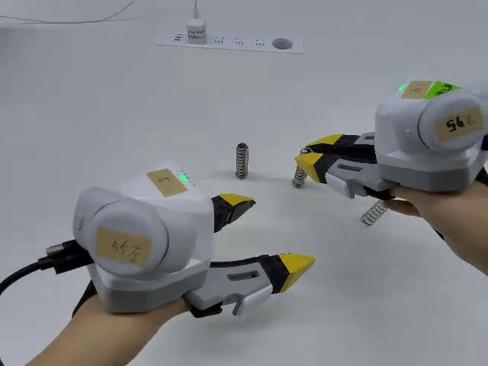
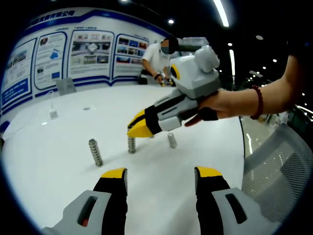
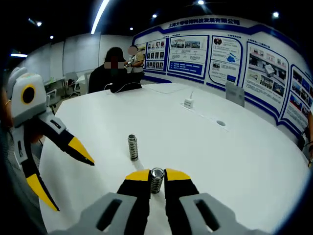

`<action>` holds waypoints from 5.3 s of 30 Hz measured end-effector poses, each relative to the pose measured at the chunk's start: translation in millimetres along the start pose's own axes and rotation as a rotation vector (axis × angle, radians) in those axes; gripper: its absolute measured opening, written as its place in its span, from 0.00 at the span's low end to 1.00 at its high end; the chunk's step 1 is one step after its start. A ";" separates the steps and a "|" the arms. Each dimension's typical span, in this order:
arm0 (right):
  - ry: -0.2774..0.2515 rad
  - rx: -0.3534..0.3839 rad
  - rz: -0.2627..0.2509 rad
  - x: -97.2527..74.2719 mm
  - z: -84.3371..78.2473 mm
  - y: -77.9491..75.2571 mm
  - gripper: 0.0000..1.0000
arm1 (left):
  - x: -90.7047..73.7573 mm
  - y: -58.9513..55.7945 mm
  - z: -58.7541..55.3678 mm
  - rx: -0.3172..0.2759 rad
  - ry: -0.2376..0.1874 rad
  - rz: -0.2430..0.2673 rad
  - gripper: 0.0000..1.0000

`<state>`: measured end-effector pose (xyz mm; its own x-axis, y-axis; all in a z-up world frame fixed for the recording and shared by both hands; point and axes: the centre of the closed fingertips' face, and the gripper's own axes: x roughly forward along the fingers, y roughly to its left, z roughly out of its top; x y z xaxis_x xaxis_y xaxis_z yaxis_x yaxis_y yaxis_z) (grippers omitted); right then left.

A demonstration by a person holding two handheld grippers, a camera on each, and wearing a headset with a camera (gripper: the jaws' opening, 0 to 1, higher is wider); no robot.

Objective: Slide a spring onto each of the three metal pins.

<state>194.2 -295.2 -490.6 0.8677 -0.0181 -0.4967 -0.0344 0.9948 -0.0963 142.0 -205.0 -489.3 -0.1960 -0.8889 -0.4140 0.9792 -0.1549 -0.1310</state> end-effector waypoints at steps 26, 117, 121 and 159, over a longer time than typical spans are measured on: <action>-0.008 0.122 -0.023 -11.5 -0.9 -3.5 0.25 | -0.1 -0.4 0.3 0.017 0.003 0.006 0.57; -0.085 0.384 -0.289 -136.5 -37.7 -50.6 0.39 | 138.1 -31.0 2.2 0.119 0.117 -0.014 0.12; -0.086 0.386 -0.292 -137.5 -37.7 -51.3 0.39 | 138.1 -30.3 2.4 0.118 0.122 -0.013 0.11; -0.188 0.575 -0.161 -132.3 -7.7 -37.2 0.37 | 77.2 -29.3 56.4 -0.194 -0.118 -0.087 0.10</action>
<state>76.9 -330.6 -427.9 0.9138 -0.2065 -0.3497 0.3313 0.8771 0.3477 101.1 -293.5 -466.6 -0.2603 -0.9217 -0.2875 0.9284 -0.1572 -0.3368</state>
